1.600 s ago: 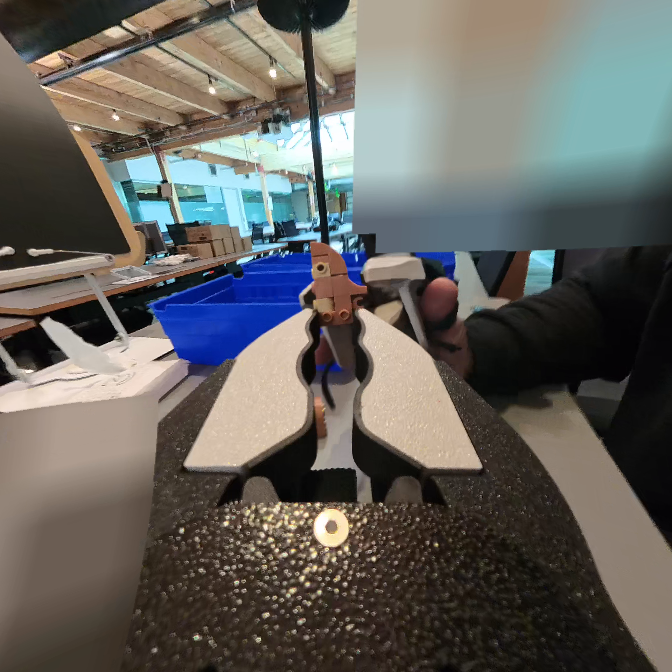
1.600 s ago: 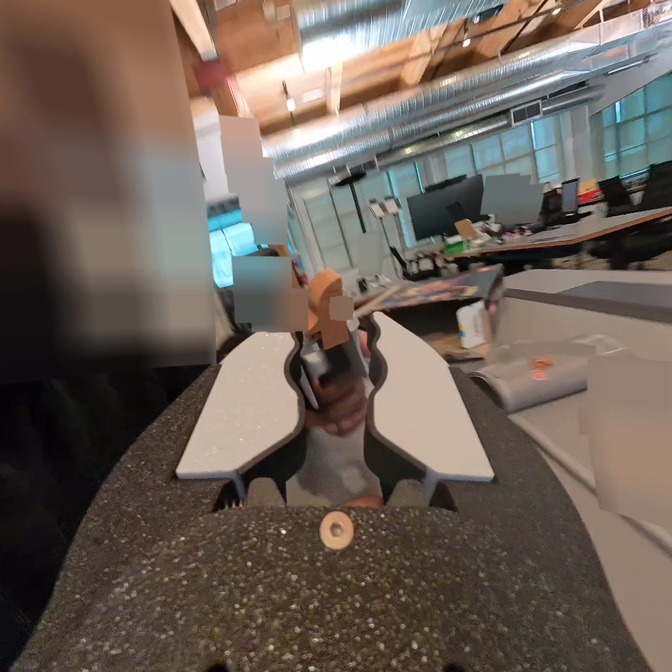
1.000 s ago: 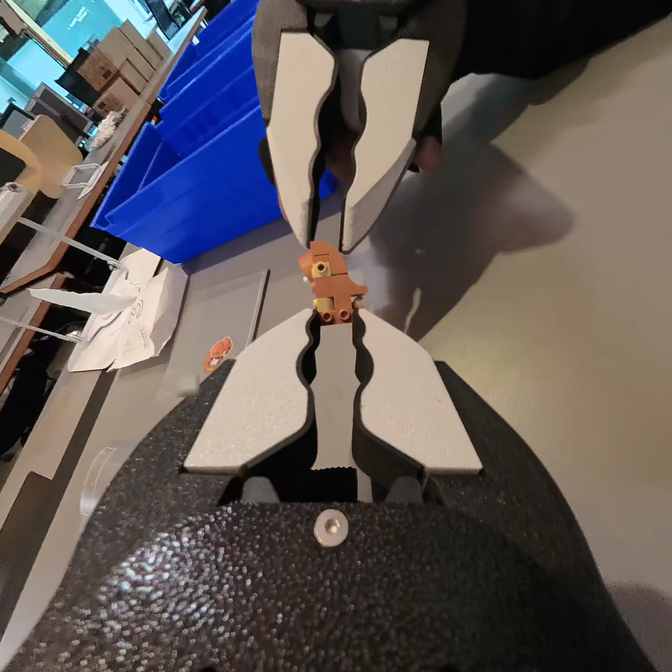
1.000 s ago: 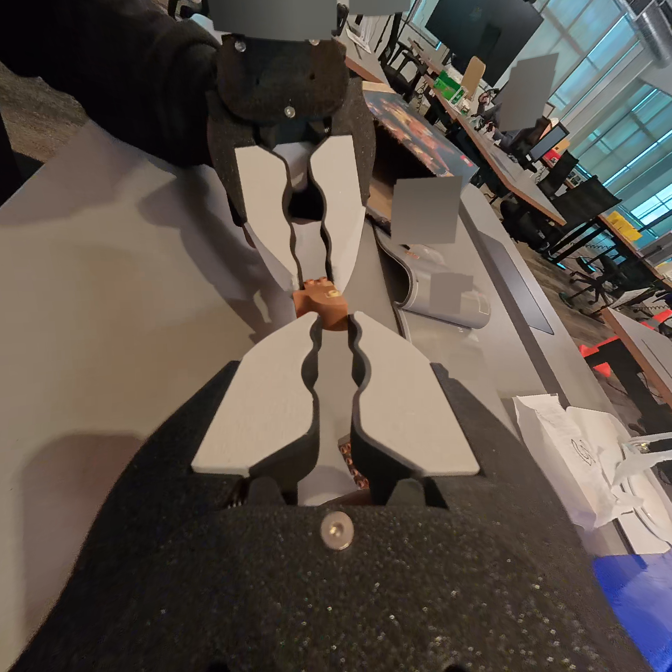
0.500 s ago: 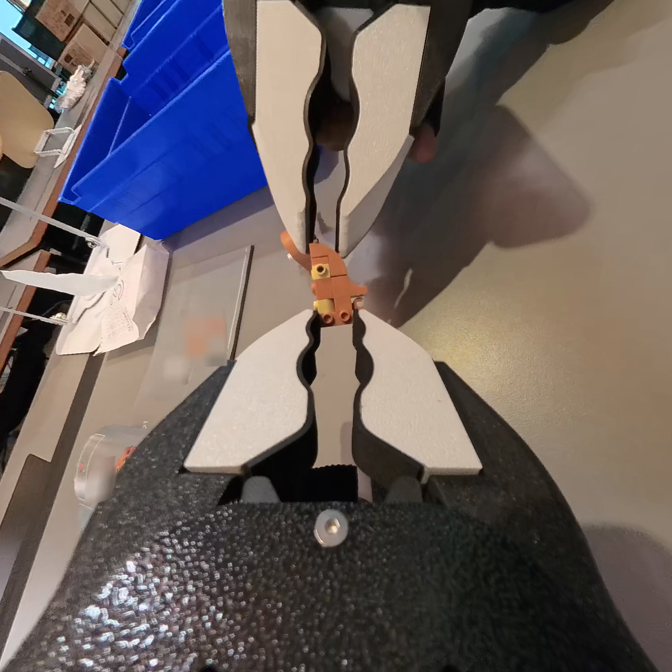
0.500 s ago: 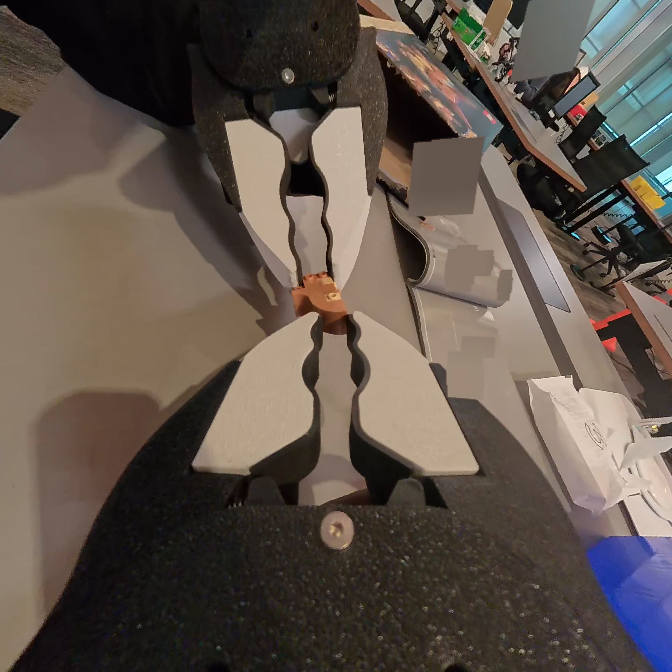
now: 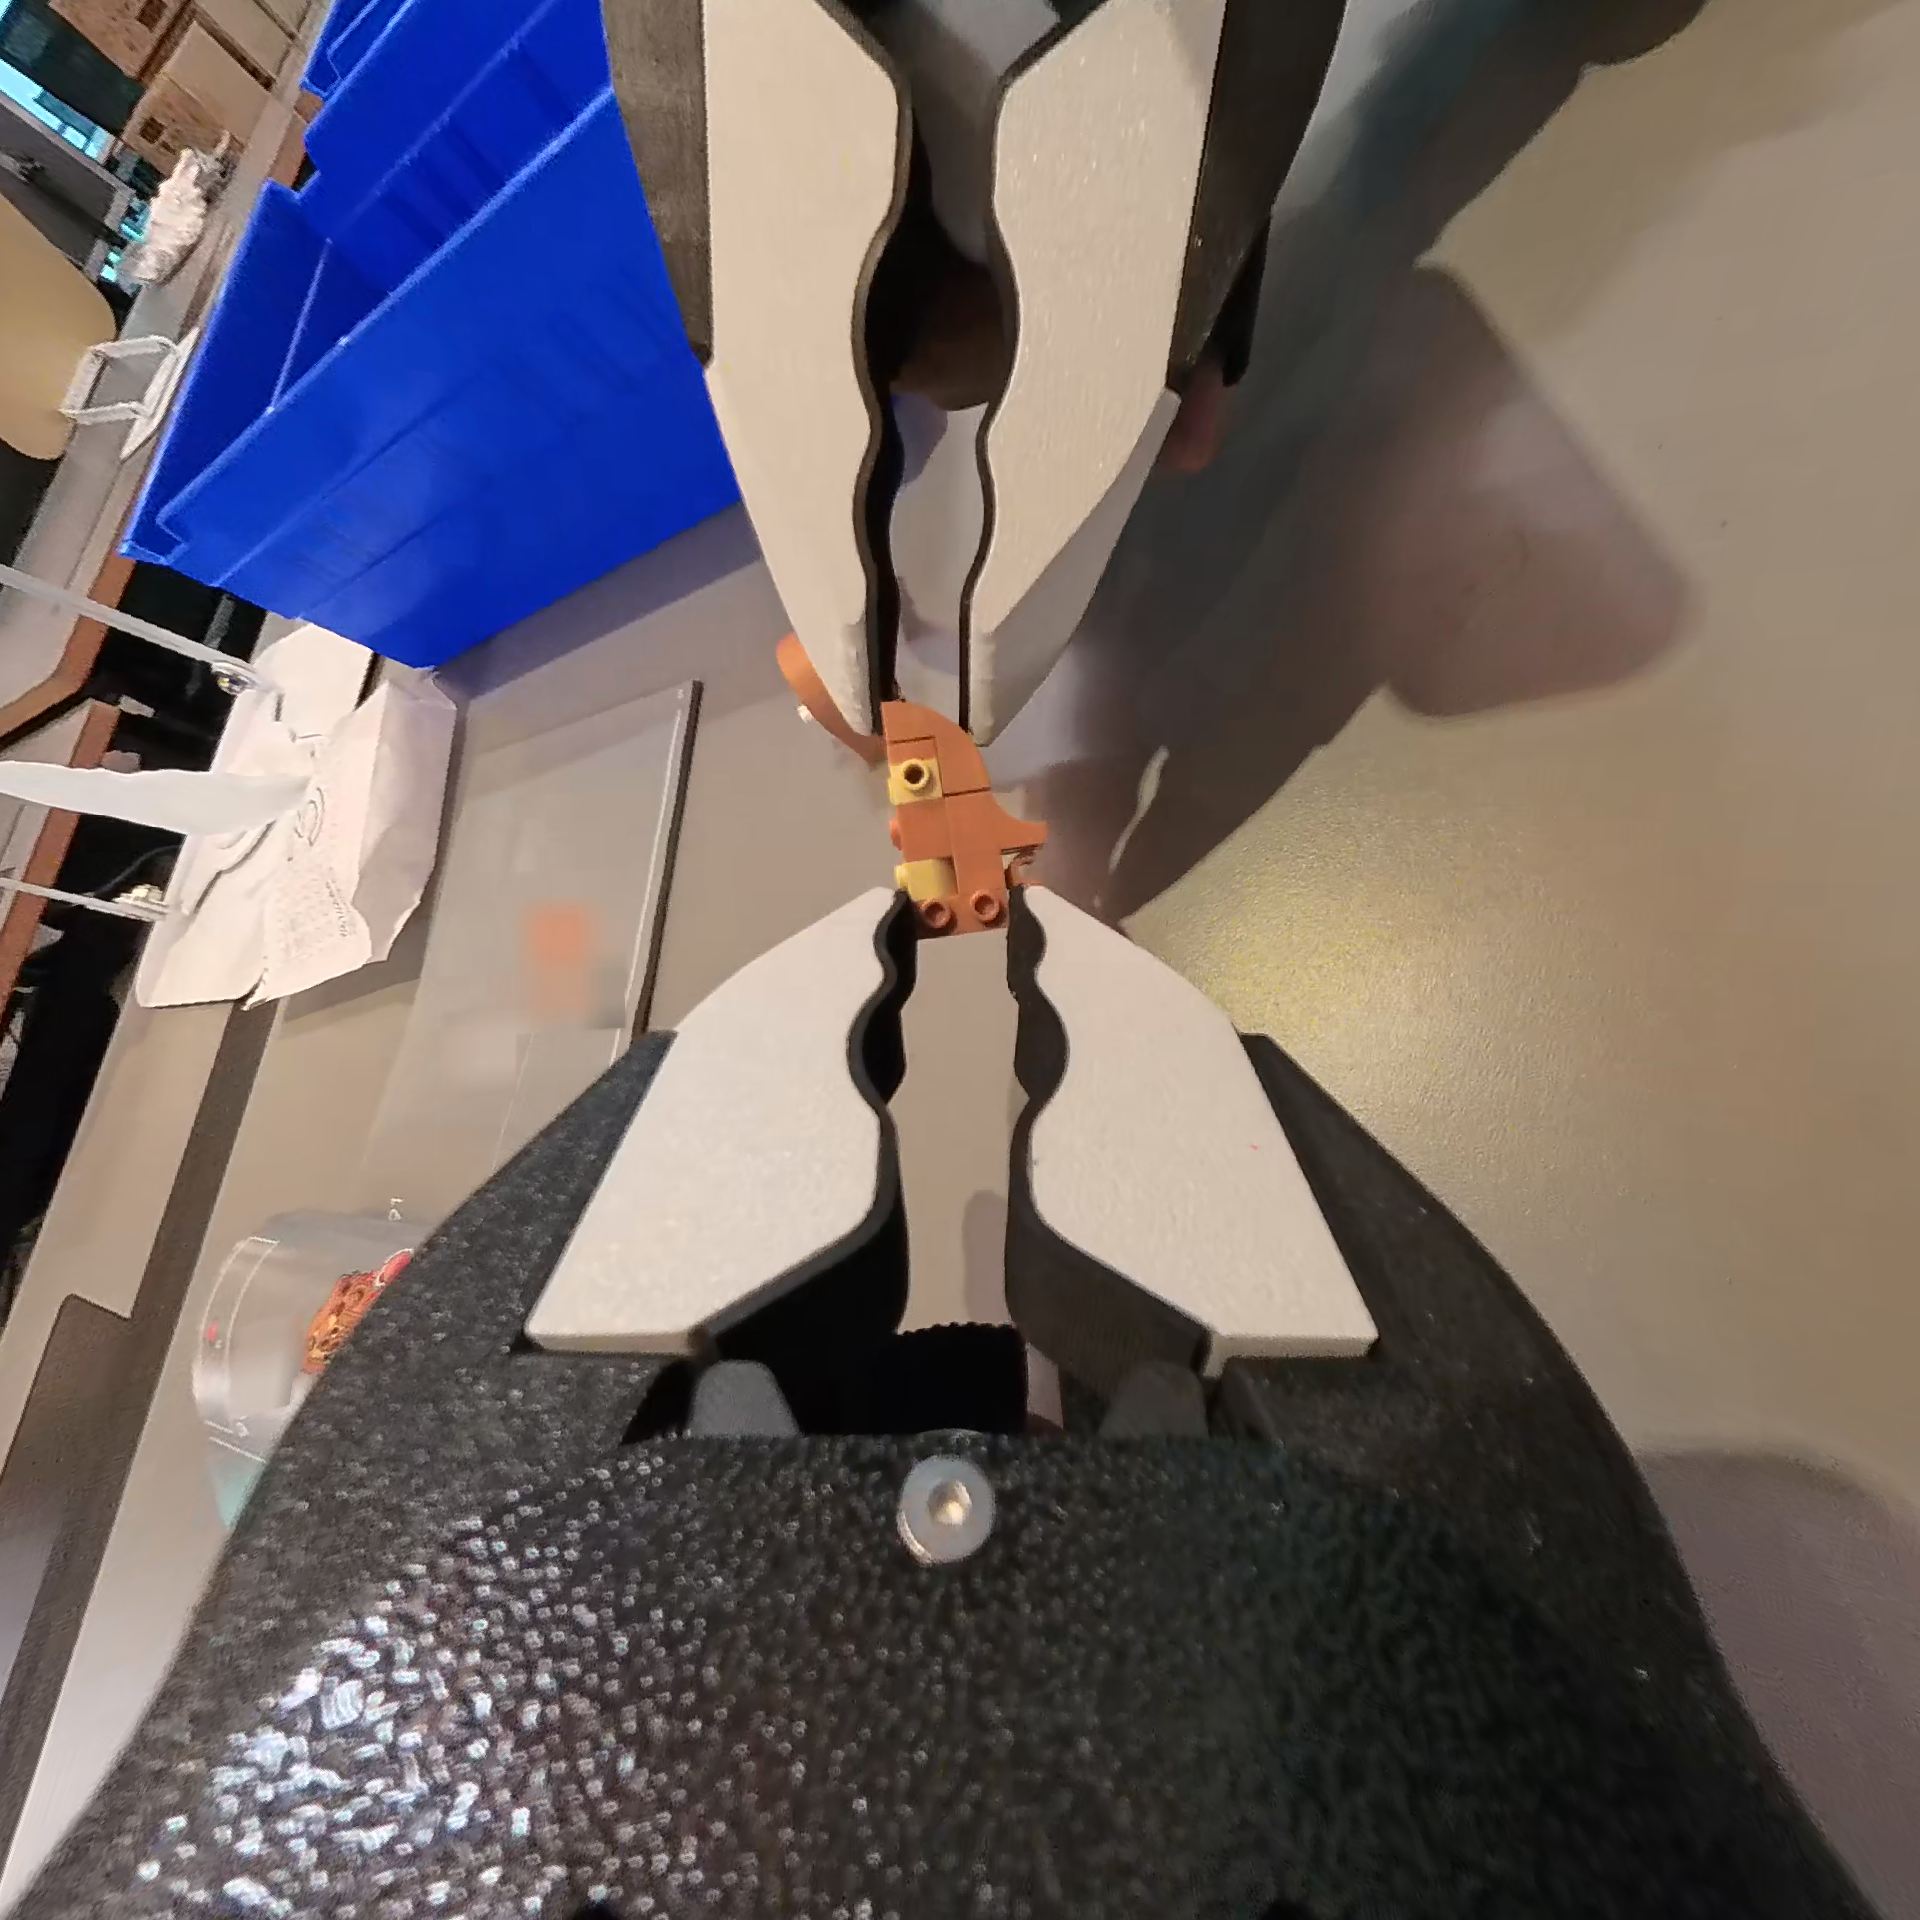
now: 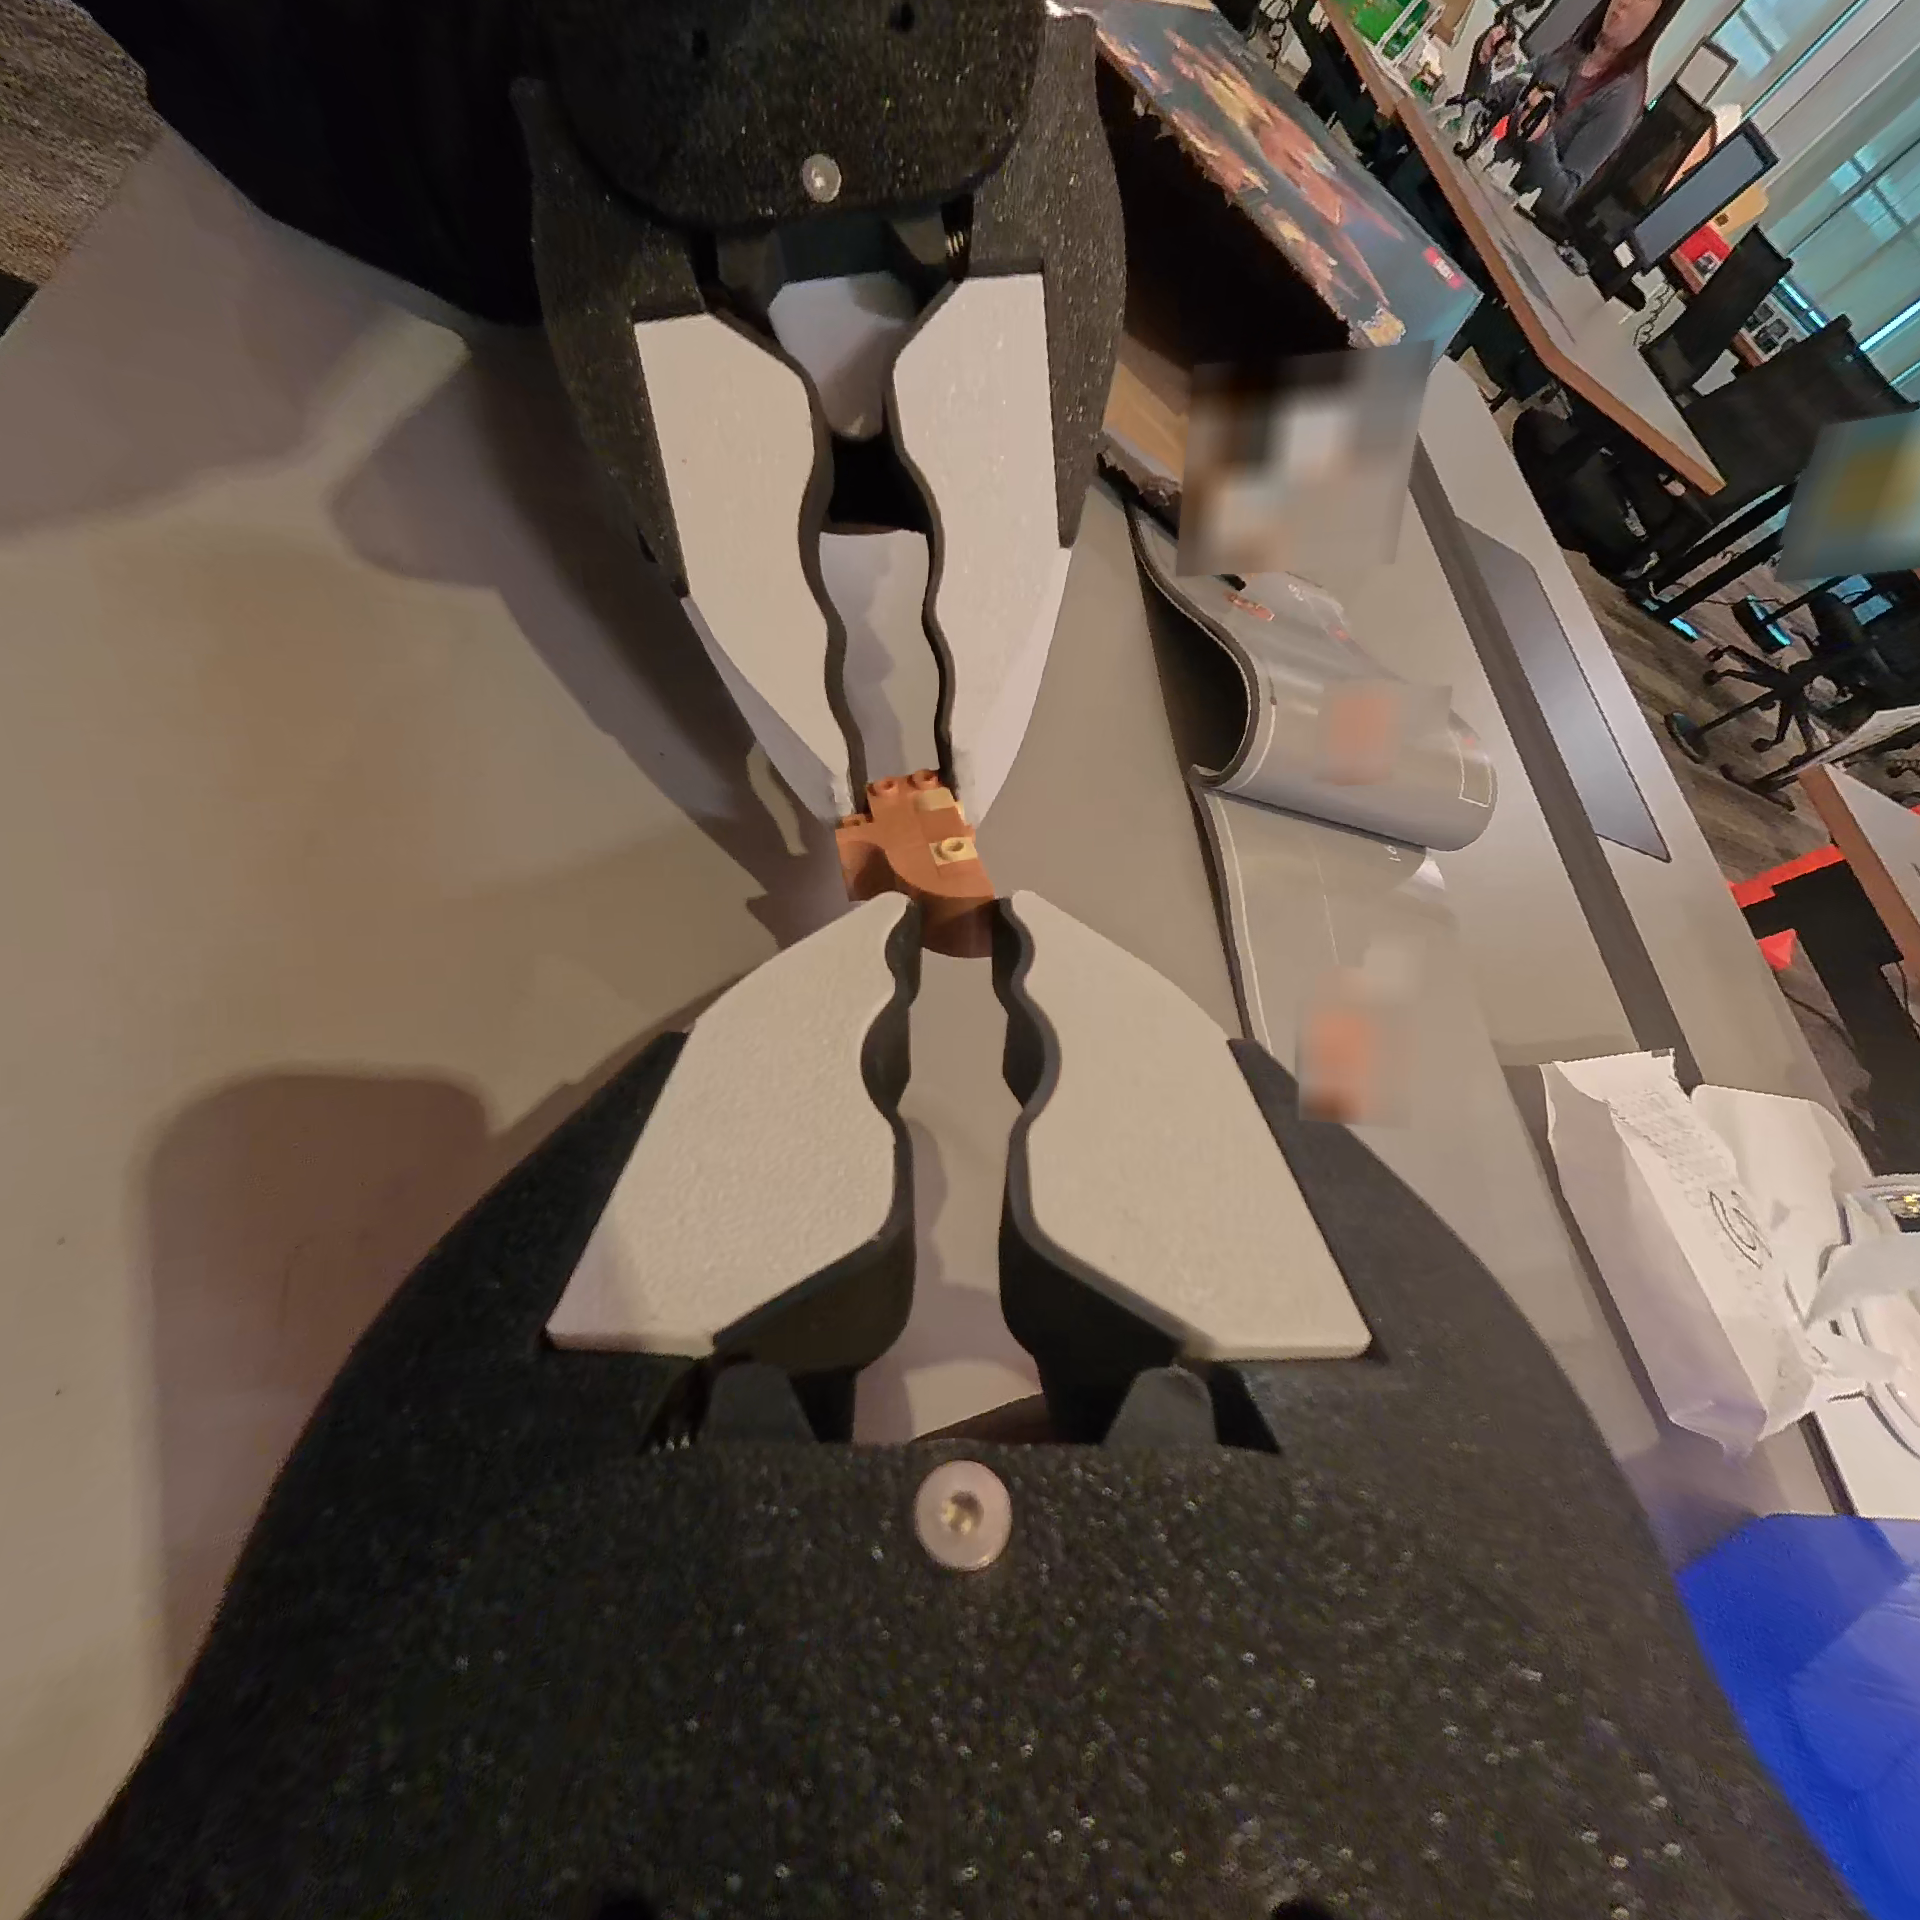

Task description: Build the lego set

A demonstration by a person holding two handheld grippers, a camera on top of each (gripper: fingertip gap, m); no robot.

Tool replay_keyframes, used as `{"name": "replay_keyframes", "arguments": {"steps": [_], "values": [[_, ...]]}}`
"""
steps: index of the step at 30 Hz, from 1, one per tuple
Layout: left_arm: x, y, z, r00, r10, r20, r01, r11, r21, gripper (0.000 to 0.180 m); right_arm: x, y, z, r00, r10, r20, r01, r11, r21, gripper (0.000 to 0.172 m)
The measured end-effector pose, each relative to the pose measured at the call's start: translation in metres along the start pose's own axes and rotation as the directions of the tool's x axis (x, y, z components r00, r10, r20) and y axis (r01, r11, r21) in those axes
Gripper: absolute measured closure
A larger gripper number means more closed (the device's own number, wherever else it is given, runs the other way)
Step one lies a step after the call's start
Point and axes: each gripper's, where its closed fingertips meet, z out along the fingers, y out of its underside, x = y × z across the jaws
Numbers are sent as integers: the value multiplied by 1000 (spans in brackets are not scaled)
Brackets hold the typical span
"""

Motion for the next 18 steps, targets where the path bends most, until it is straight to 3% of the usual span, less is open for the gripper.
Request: {"name": "replay_keyframes", "arguments": {"steps": [18], "values": [[4,4,2,1000,19,-13,-19,1000,-18,165,-5,4,3,999,34,28,-34,999,-12,160]]}}
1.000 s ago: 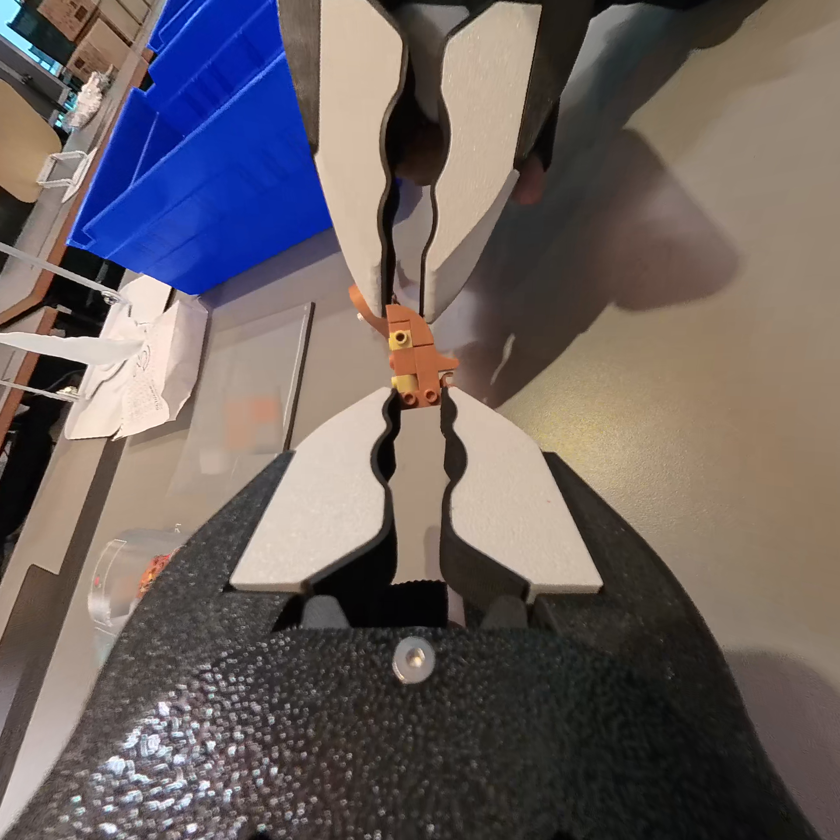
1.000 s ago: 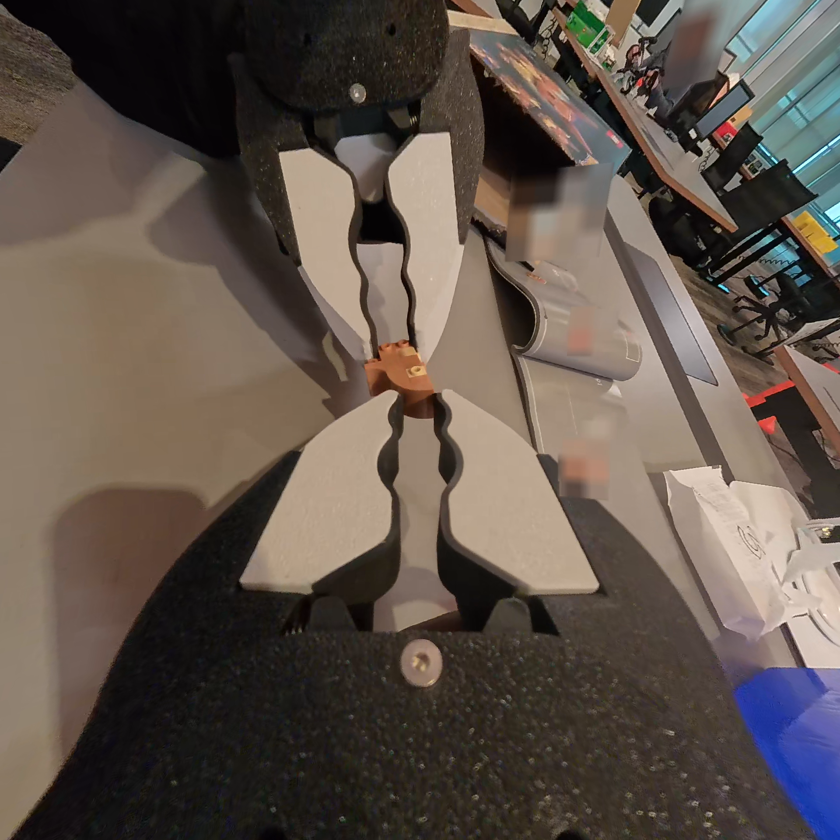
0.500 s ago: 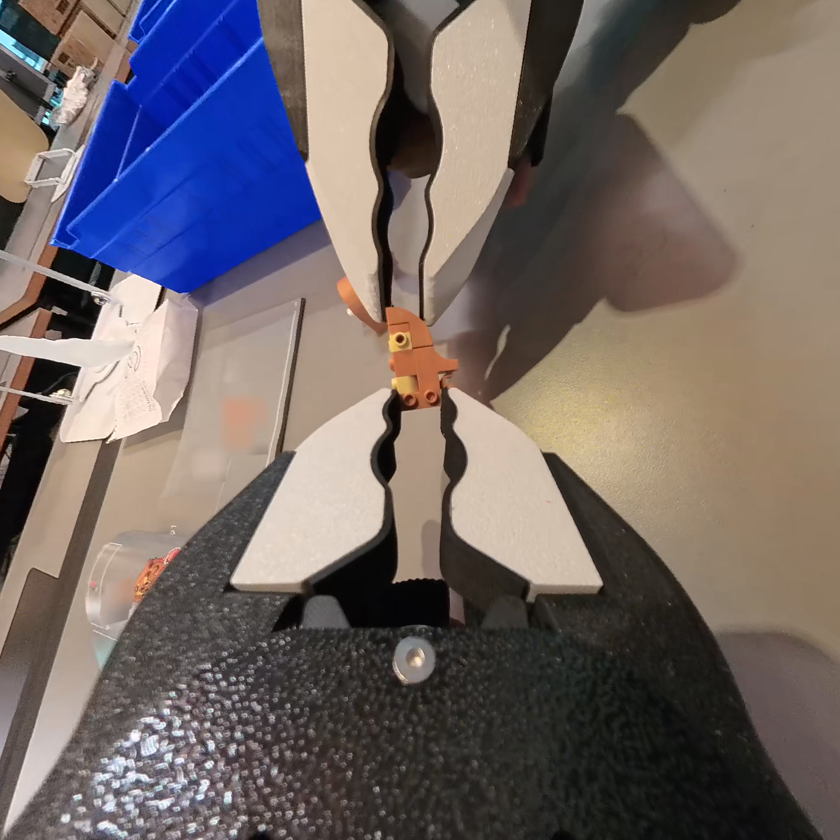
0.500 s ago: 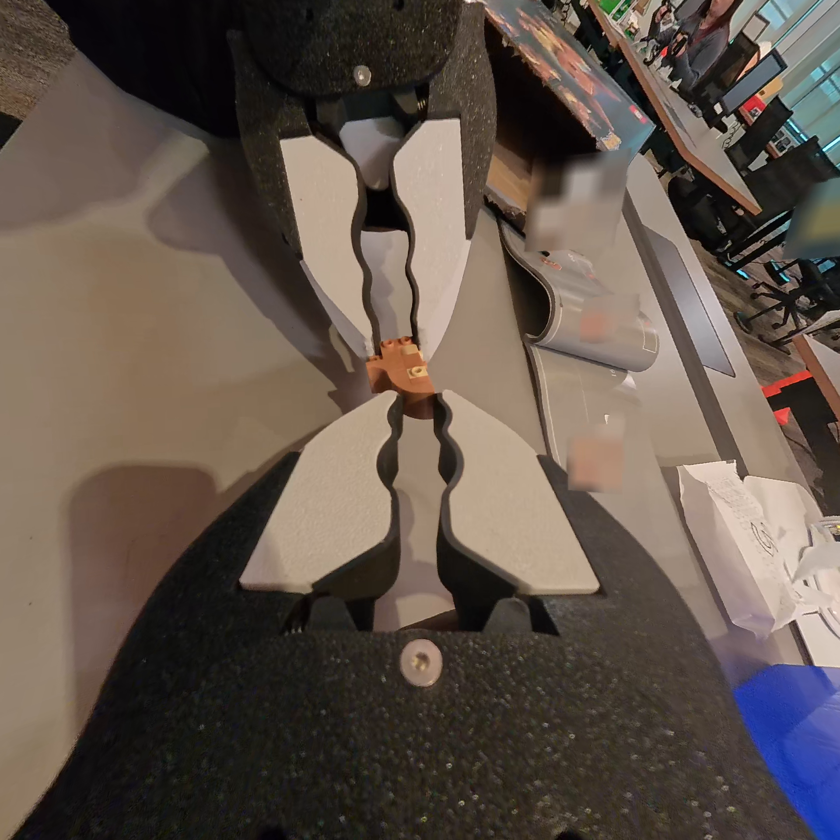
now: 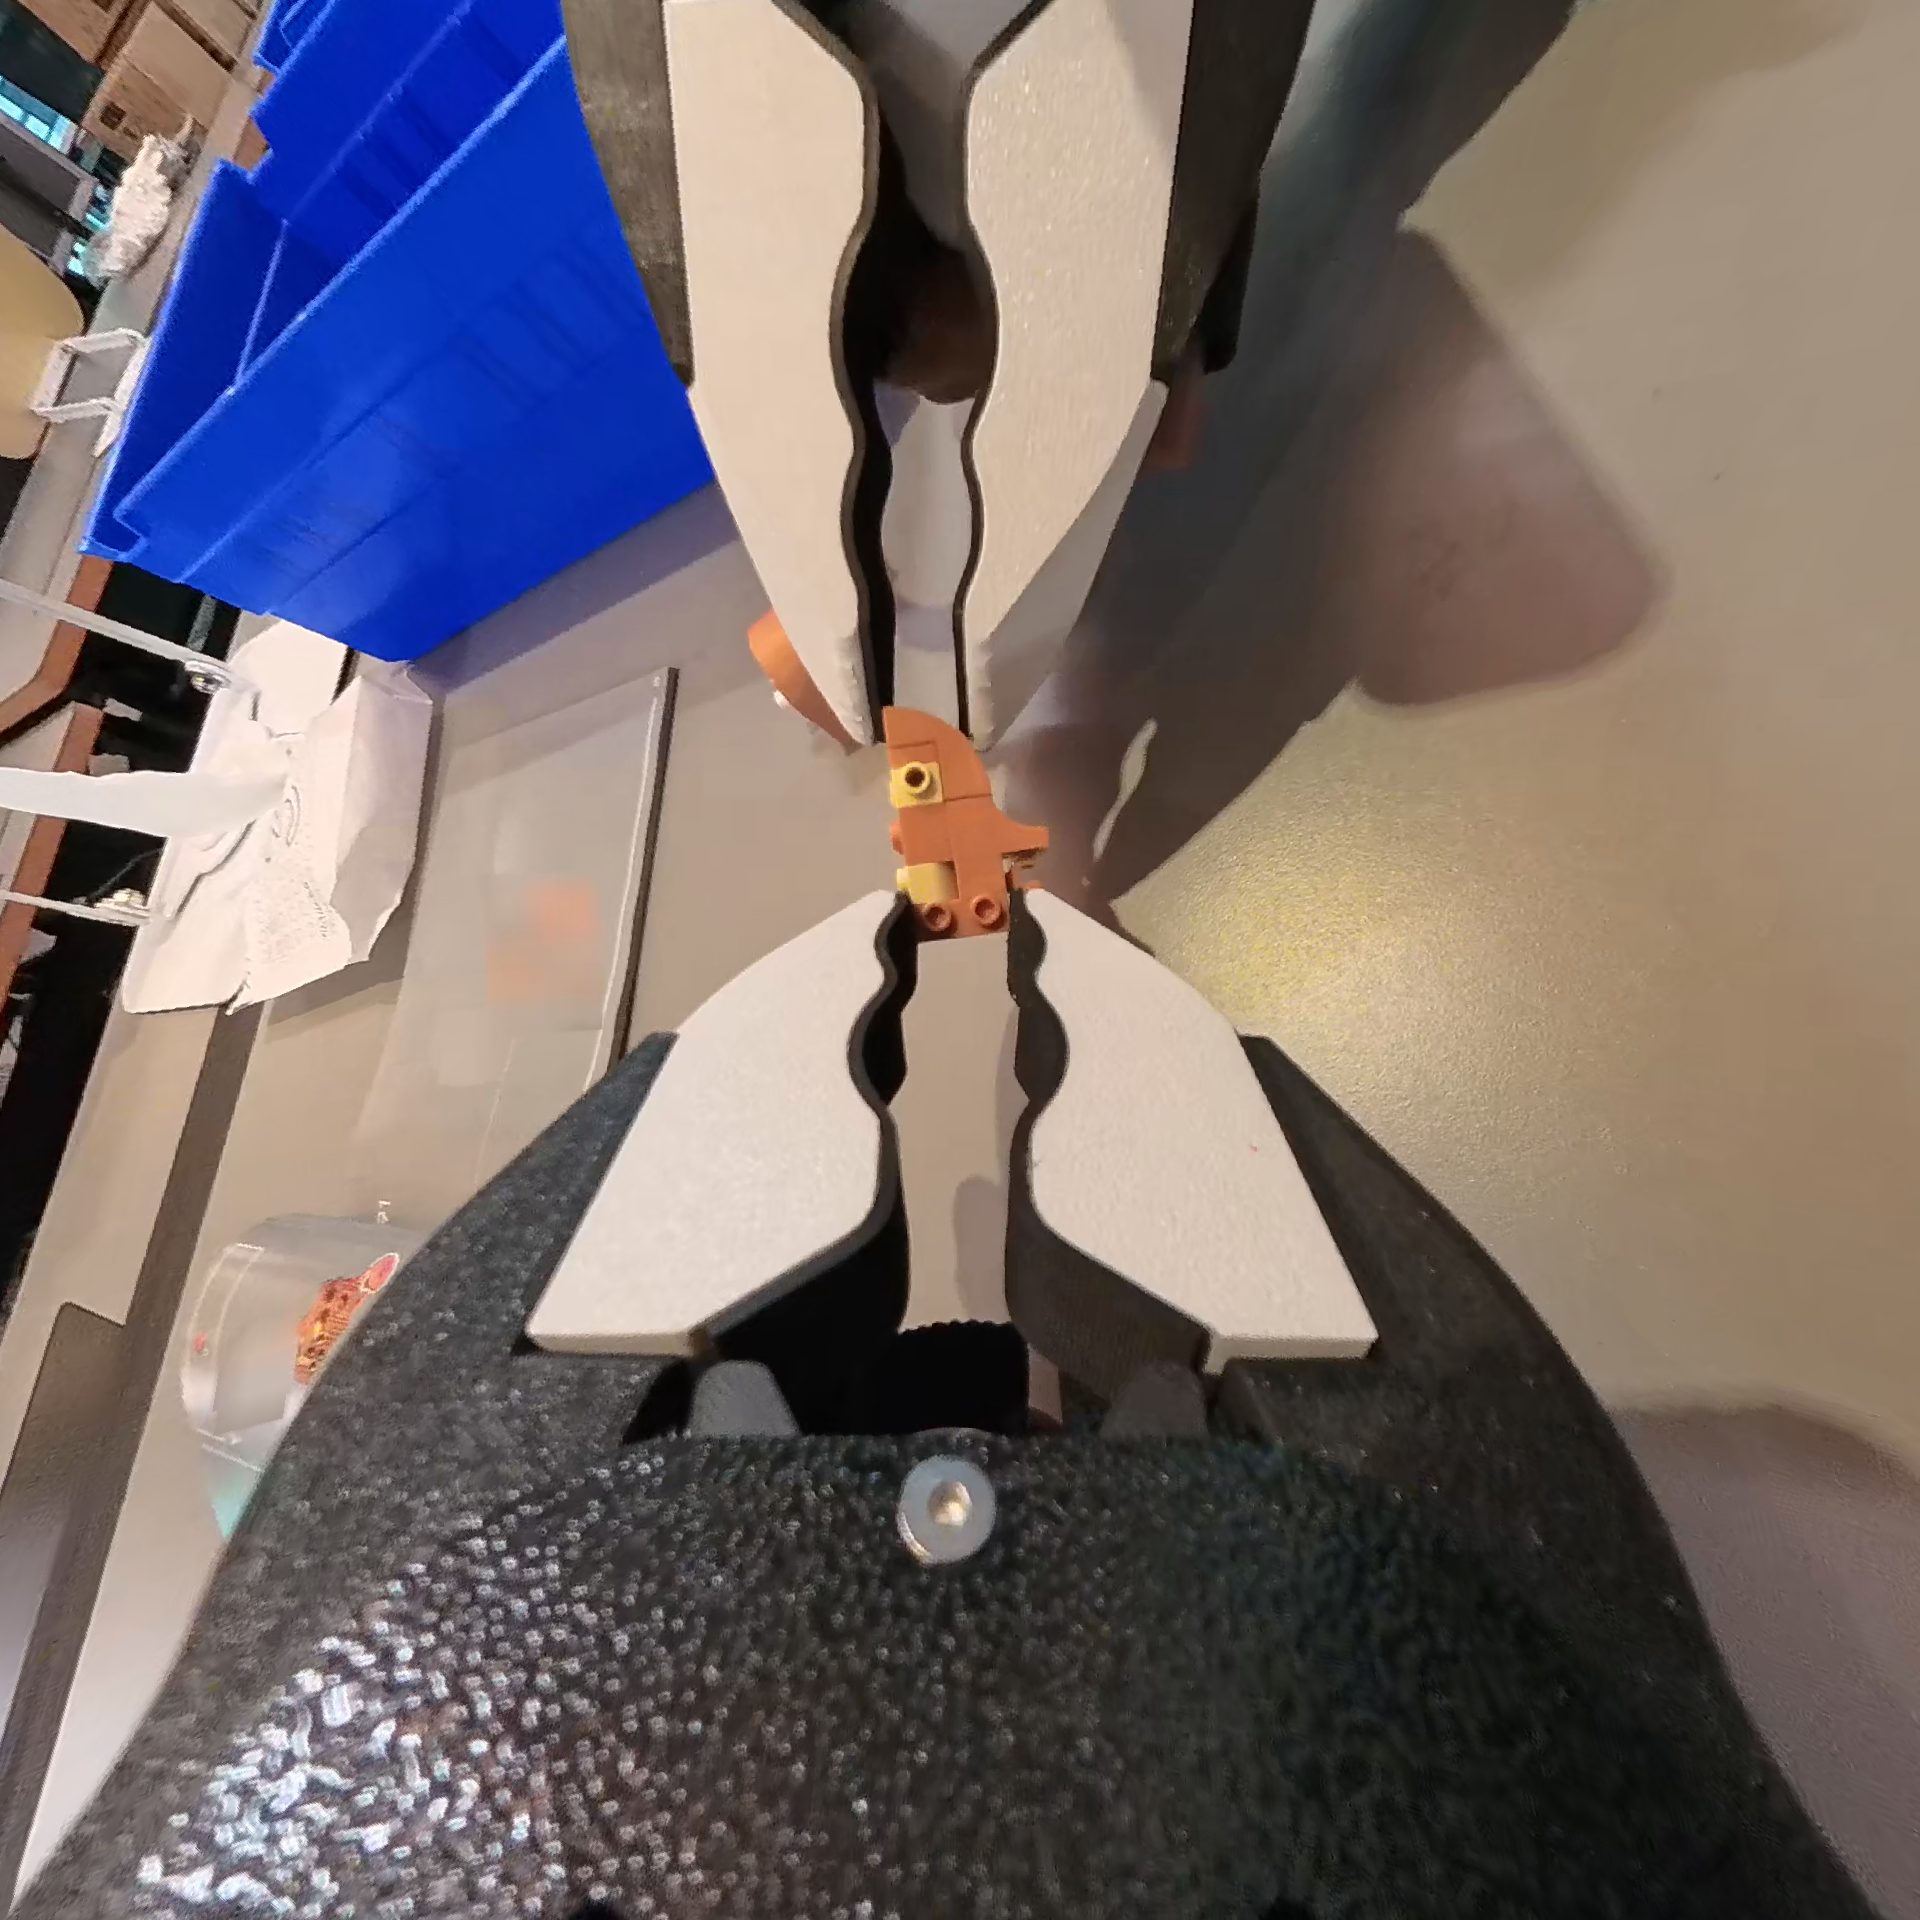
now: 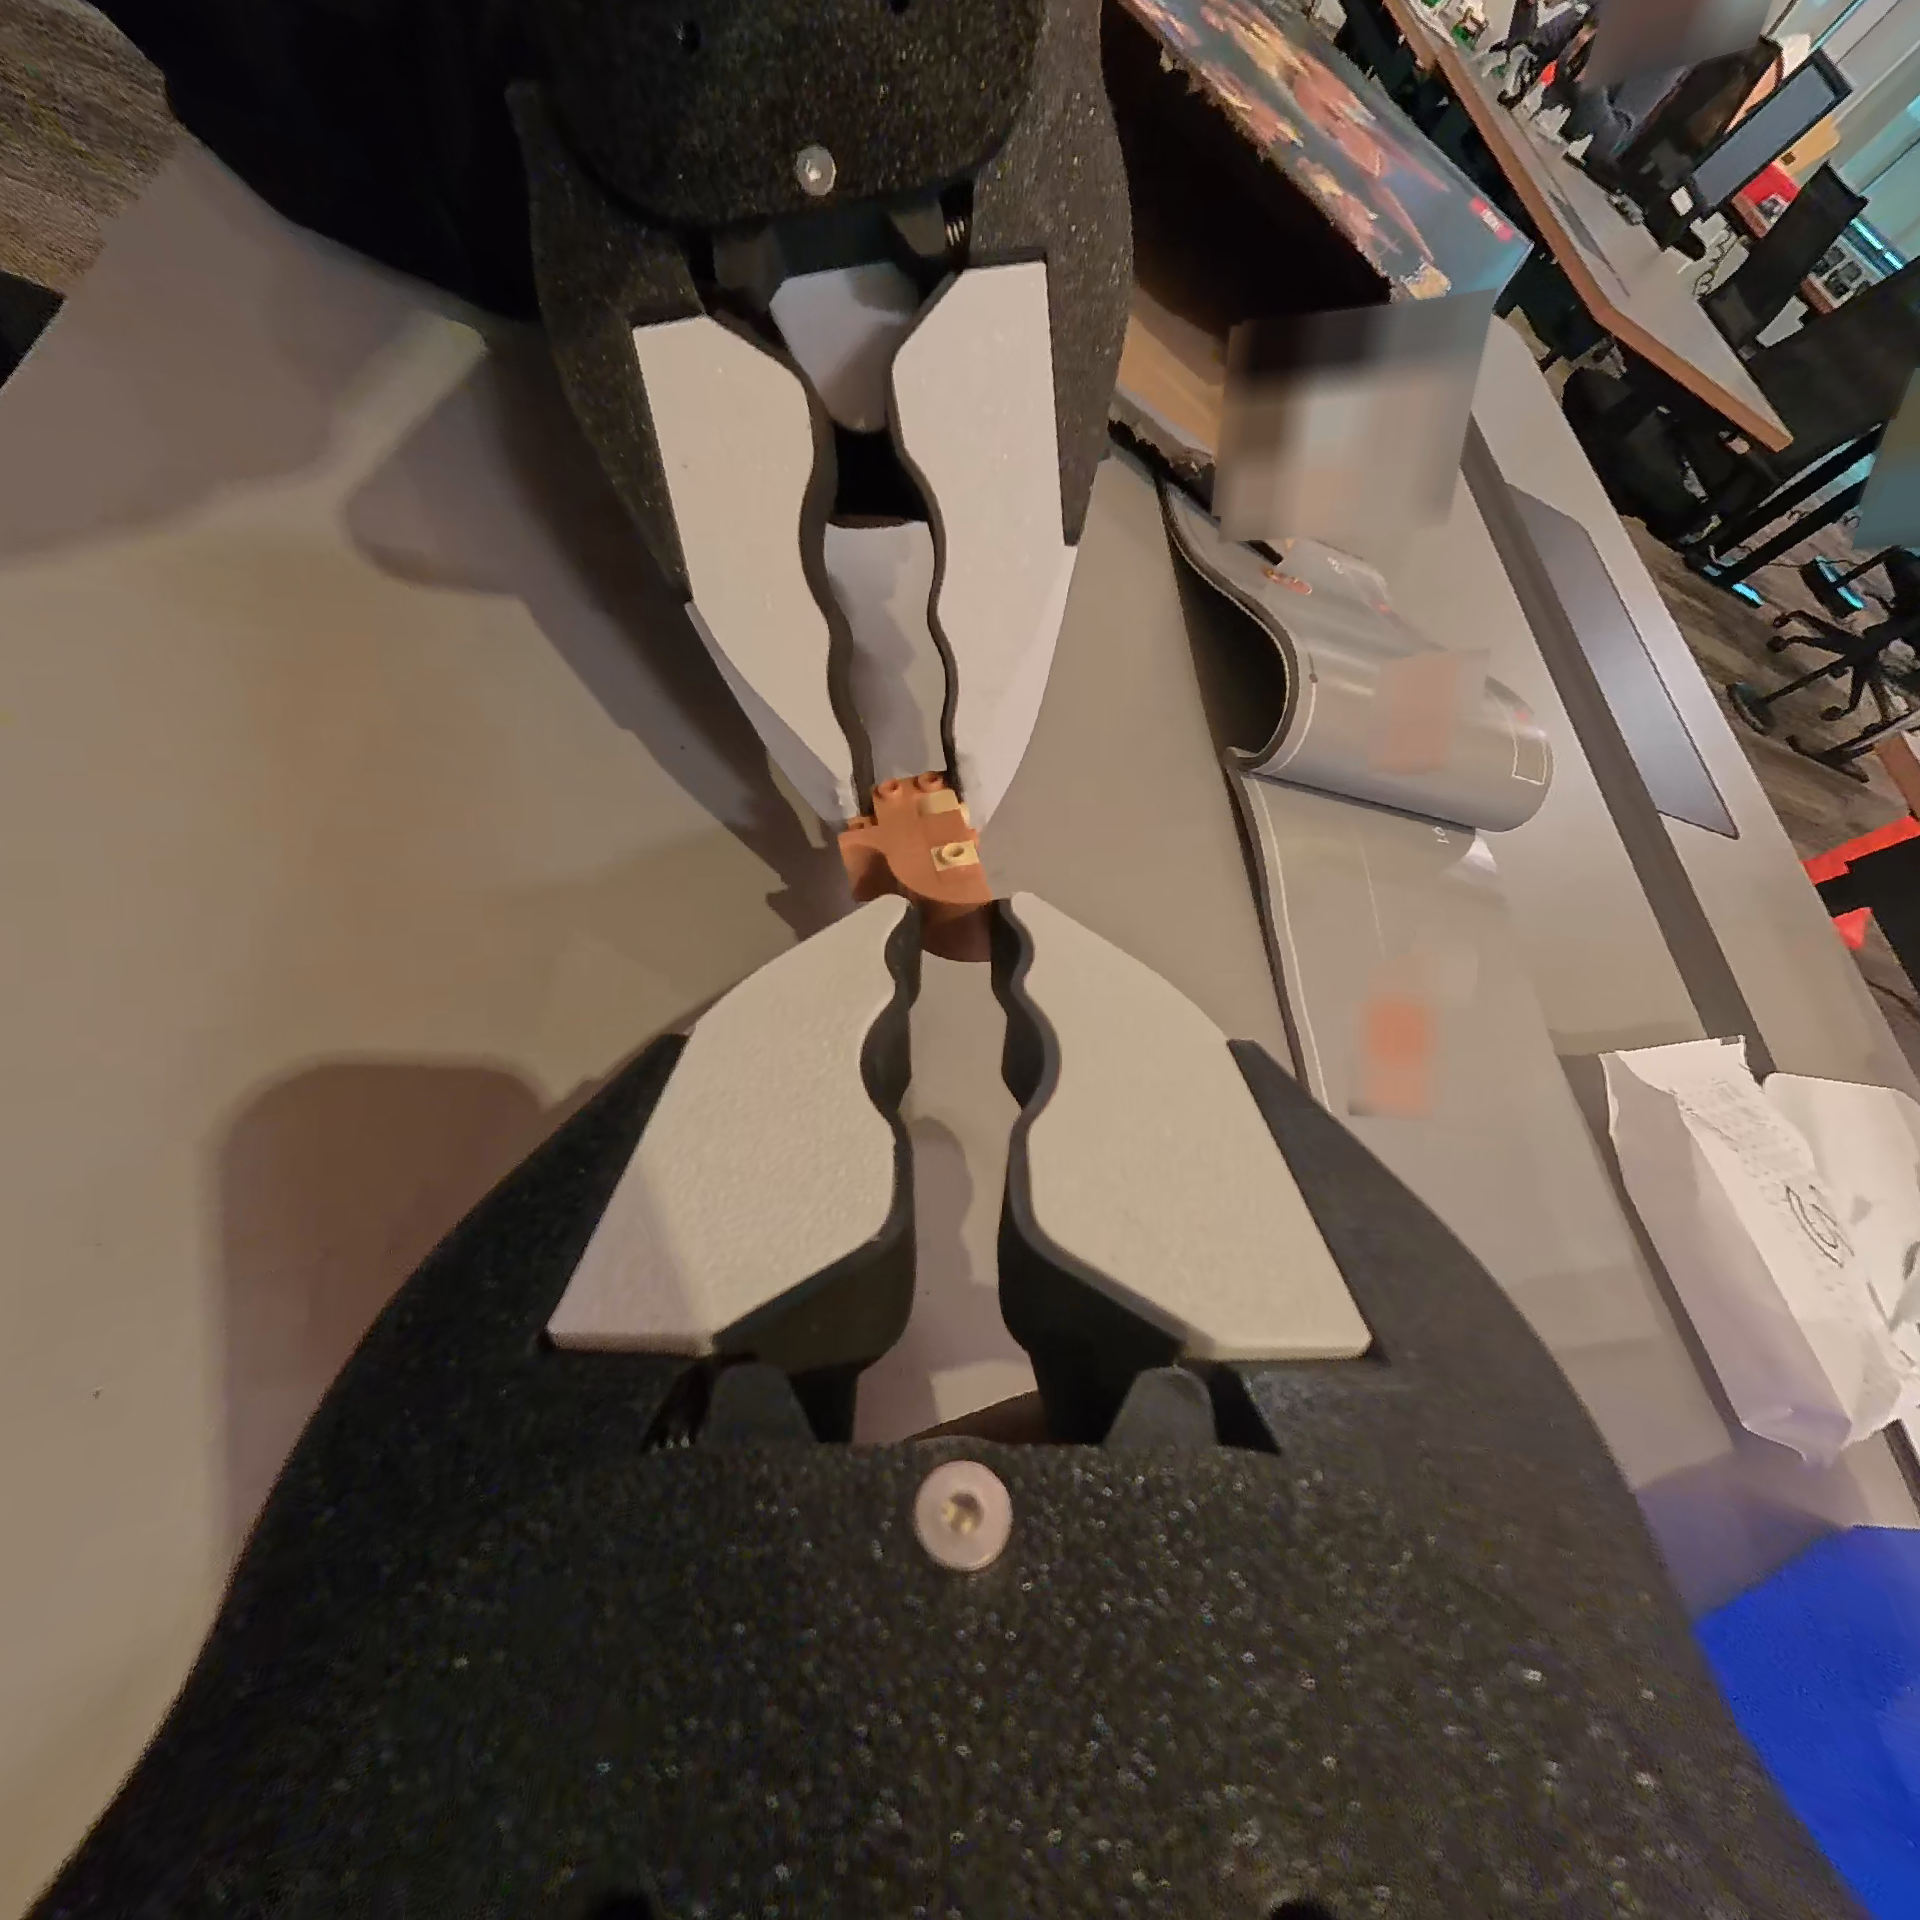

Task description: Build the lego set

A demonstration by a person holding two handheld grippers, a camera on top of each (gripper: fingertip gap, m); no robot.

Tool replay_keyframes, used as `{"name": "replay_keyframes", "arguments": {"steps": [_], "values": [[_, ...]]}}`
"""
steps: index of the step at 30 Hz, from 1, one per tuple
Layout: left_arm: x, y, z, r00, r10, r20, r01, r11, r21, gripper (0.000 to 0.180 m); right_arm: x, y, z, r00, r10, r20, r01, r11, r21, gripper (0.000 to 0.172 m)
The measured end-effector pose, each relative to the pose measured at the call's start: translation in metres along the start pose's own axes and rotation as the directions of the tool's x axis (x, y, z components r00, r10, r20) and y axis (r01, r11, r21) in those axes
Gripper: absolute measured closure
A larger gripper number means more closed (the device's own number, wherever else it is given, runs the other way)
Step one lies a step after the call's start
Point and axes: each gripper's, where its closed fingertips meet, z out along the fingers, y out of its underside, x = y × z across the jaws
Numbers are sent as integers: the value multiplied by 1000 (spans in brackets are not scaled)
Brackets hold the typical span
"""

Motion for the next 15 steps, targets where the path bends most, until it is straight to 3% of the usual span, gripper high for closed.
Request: {"name": "replay_keyframes", "arguments": {"steps": [15], "values": [[4,-4,-1,999,40,-9,-40,999,25,165,-6,-2,-2,999,1,37,-2,1000,21,159]]}}
